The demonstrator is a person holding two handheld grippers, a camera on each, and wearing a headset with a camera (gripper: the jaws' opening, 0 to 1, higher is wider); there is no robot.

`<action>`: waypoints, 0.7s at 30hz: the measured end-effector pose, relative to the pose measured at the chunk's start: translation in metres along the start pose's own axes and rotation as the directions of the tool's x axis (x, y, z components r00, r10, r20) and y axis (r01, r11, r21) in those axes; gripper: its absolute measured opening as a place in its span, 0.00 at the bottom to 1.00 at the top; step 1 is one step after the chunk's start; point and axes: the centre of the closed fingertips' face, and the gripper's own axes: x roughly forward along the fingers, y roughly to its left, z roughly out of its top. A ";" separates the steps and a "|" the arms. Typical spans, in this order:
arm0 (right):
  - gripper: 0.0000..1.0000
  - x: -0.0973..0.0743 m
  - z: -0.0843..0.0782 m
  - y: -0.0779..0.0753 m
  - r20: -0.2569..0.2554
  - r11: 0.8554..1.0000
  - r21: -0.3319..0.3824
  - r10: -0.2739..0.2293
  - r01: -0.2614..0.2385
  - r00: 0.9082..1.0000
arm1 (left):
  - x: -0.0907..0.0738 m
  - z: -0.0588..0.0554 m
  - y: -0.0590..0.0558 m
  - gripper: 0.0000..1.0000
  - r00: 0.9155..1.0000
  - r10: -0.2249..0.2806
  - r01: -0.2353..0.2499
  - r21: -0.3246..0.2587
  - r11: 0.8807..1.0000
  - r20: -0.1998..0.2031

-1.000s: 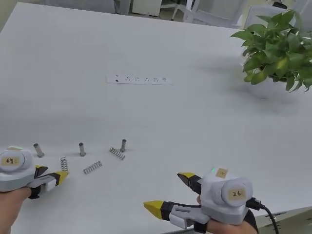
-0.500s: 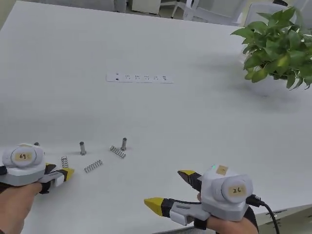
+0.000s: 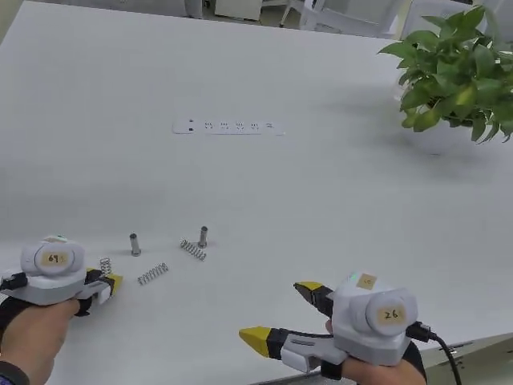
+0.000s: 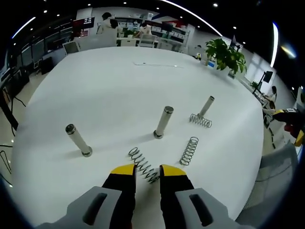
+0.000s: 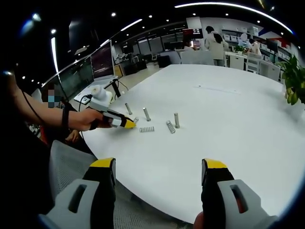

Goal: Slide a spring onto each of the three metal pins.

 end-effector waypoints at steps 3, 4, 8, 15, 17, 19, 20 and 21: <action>0.72 0.000 0.002 -0.001 0.006 1.000 0.002 0.001 -0.001 1.000 | -0.001 -0.002 0.002 0.03 1.000 0.025 -0.024 0.056 0.998 -0.009; 0.72 0.001 0.002 0.000 0.006 1.000 0.002 0.002 -0.002 1.000 | -0.001 -0.003 -0.001 0.03 1.000 0.019 -0.019 0.051 0.999 -0.012; 0.72 0.003 0.003 0.000 0.004 1.000 -0.005 0.010 -0.010 1.000 | -0.005 -0.005 0.003 0.03 0.999 0.026 -0.024 0.077 0.997 -0.030; 0.72 0.006 0.007 0.004 0.006 0.999 -0.016 0.028 -0.028 1.000 | -0.022 -0.005 0.008 0.03 1.000 0.026 -0.024 0.087 0.996 -0.017; 0.72 0.008 0.007 0.005 0.005 0.999 -0.018 0.036 -0.036 0.999 | -0.026 -0.005 0.012 0.03 0.999 0.030 -0.029 0.089 0.996 -0.011; 0.71 0.010 0.007 0.006 0.004 0.999 -0.019 0.046 -0.046 0.999 | -0.033 -0.004 0.013 0.03 1.000 0.029 -0.029 0.088 0.996 0.000; 0.71 0.011 0.007 0.007 0.003 0.998 -0.020 0.053 -0.053 0.999 | -0.035 -0.004 0.013 0.03 1.000 0.029 -0.030 0.089 0.996 0.002; 0.71 0.011 0.008 0.008 0.004 0.998 -0.022 0.057 -0.056 0.998 | -0.041 -0.005 0.014 0.03 1.000 0.029 -0.030 0.088 0.996 0.009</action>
